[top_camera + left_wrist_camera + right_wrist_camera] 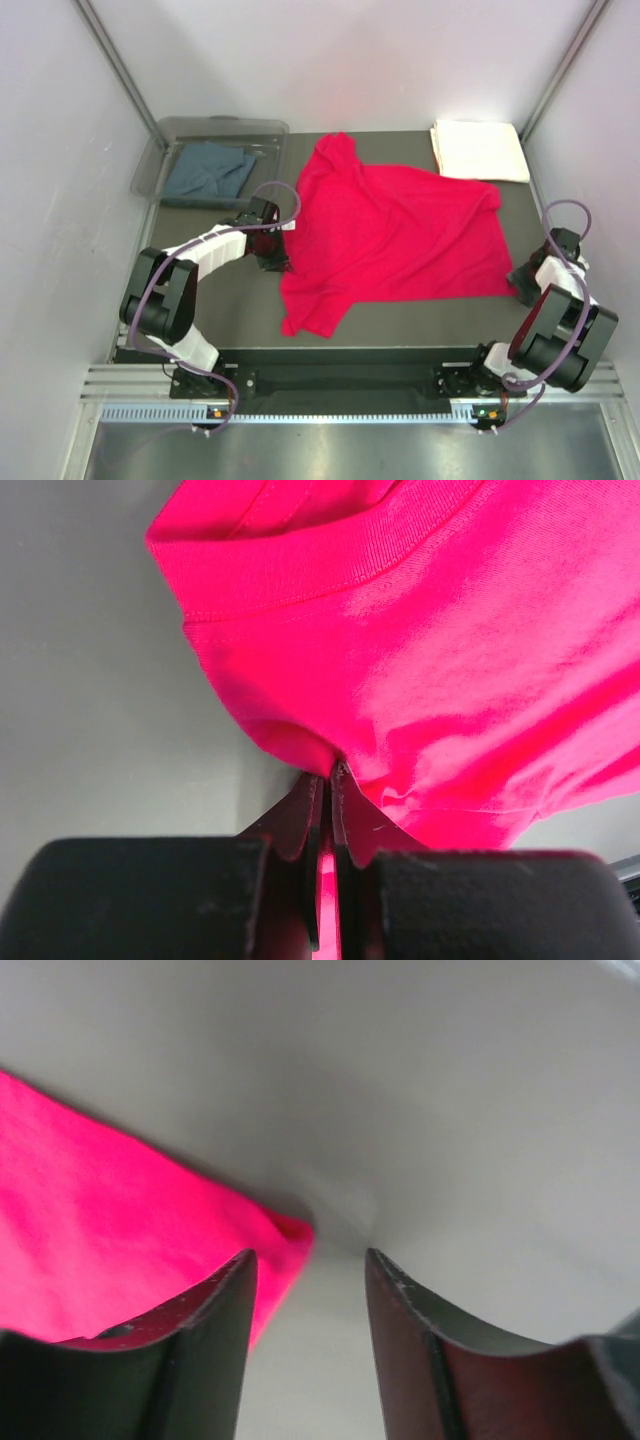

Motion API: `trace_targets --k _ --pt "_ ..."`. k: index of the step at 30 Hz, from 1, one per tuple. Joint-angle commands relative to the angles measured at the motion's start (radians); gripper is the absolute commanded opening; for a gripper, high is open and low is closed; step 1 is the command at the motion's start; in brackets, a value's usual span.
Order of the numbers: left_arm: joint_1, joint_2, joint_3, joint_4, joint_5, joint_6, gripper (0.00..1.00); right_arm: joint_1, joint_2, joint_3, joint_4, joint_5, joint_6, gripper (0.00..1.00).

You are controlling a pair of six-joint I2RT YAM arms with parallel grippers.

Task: Fold and stack the t-shirts
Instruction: Flatten the tshirt out

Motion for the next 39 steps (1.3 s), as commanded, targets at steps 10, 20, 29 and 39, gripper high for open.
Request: trace_targets --k 10,20,29,39 --pt "0.004 -0.054 0.017 0.004 0.026 0.018 0.01 -0.007 0.036 -0.019 0.017 -0.023 0.013 0.46" --pt "0.004 -0.1 -0.006 -0.011 0.014 0.027 0.0 -0.008 0.082 -0.066 0.068 -0.044 0.034 0.3" --pt "0.004 -0.135 -0.021 -0.016 0.002 0.034 0.0 -0.008 0.078 -0.076 0.043 -0.008 0.048 0.37" --pt "0.004 -0.14 -0.043 -0.007 -0.002 0.024 0.0 -0.007 -0.003 -0.099 -0.032 -0.023 0.059 0.42"
